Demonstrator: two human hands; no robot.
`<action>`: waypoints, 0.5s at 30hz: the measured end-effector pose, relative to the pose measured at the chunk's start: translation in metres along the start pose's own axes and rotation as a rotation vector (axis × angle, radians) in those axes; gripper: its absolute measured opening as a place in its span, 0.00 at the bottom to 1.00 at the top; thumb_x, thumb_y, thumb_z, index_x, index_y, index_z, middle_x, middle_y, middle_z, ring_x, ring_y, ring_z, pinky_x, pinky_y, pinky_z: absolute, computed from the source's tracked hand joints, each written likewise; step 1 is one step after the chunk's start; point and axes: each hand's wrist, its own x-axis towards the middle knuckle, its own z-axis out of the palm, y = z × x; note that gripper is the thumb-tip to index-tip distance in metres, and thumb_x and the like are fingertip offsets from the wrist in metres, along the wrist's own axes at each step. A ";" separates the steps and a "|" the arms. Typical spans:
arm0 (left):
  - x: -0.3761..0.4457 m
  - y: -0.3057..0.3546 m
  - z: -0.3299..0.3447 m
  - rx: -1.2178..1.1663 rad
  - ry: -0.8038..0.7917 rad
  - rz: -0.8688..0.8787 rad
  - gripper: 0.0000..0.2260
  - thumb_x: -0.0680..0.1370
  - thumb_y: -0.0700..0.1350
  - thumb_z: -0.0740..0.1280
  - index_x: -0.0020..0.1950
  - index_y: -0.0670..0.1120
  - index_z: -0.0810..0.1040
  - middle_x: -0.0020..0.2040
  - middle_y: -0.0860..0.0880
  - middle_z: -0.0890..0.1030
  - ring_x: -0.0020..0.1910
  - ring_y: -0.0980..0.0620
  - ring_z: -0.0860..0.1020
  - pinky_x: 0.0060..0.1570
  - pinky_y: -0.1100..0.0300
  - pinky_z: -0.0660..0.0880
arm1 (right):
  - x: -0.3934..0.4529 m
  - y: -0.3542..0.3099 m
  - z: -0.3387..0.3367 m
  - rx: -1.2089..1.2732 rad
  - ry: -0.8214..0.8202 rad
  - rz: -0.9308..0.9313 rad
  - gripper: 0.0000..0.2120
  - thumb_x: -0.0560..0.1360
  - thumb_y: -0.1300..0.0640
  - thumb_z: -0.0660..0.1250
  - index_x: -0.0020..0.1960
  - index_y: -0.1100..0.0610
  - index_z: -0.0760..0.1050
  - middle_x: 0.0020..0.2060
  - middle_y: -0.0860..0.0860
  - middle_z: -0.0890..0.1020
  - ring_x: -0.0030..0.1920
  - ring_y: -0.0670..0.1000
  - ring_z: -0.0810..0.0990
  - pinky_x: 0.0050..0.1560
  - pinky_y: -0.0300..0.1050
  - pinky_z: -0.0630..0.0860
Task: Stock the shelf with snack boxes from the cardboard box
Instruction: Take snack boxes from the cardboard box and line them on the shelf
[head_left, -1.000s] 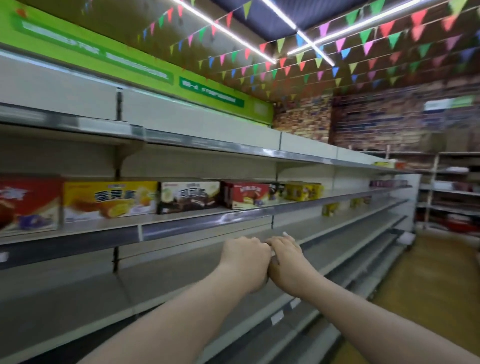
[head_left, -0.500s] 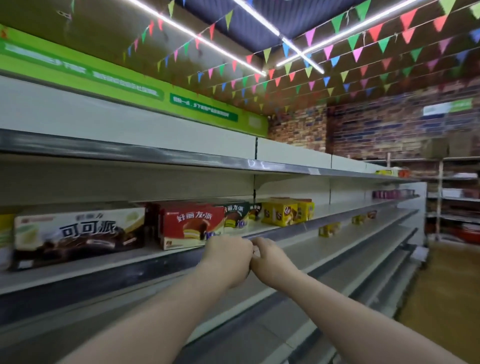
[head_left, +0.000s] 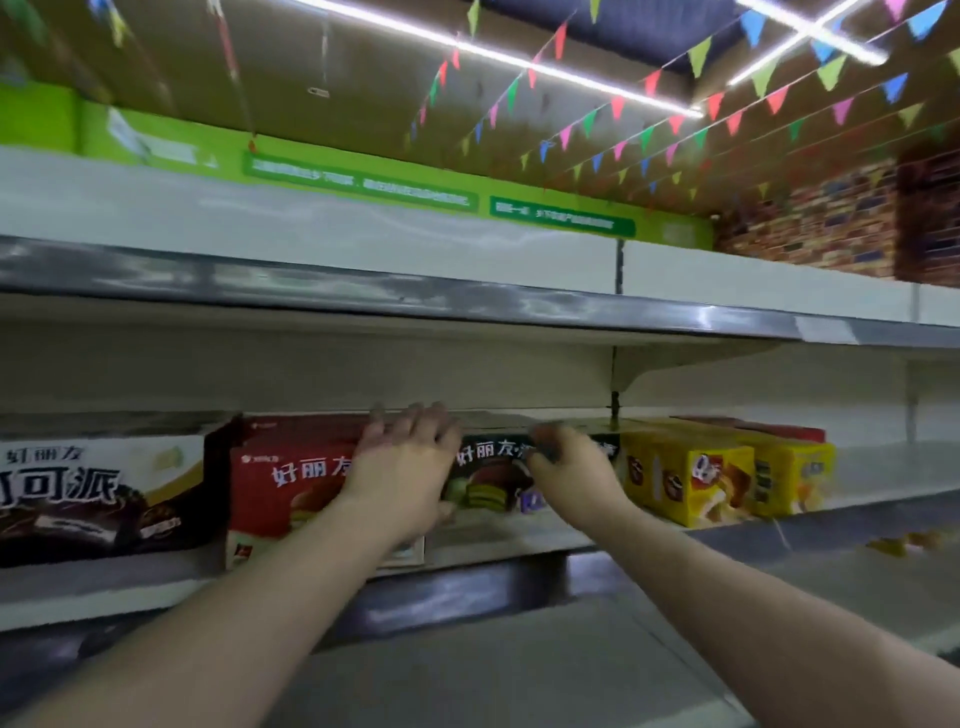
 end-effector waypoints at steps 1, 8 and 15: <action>0.008 -0.002 0.001 0.019 -0.061 -0.014 0.40 0.72 0.64 0.67 0.78 0.53 0.53 0.77 0.46 0.58 0.75 0.44 0.60 0.73 0.41 0.52 | 0.014 0.006 0.000 0.041 0.010 -0.008 0.14 0.78 0.56 0.63 0.63 0.57 0.72 0.54 0.55 0.81 0.39 0.46 0.77 0.36 0.37 0.73; 0.027 -0.012 0.016 0.050 -0.188 -0.160 0.43 0.69 0.75 0.58 0.77 0.54 0.51 0.75 0.48 0.63 0.69 0.44 0.68 0.61 0.50 0.70 | 0.102 0.029 0.004 -0.032 -0.254 -0.042 0.32 0.79 0.42 0.61 0.76 0.57 0.58 0.72 0.55 0.68 0.68 0.55 0.70 0.57 0.41 0.67; 0.031 0.003 0.022 0.225 -0.133 -0.181 0.40 0.73 0.73 0.49 0.77 0.48 0.55 0.72 0.44 0.68 0.65 0.43 0.70 0.56 0.52 0.68 | 0.153 0.033 0.013 -0.009 -0.498 0.126 0.30 0.74 0.31 0.58 0.53 0.58 0.76 0.53 0.54 0.79 0.51 0.53 0.78 0.50 0.43 0.71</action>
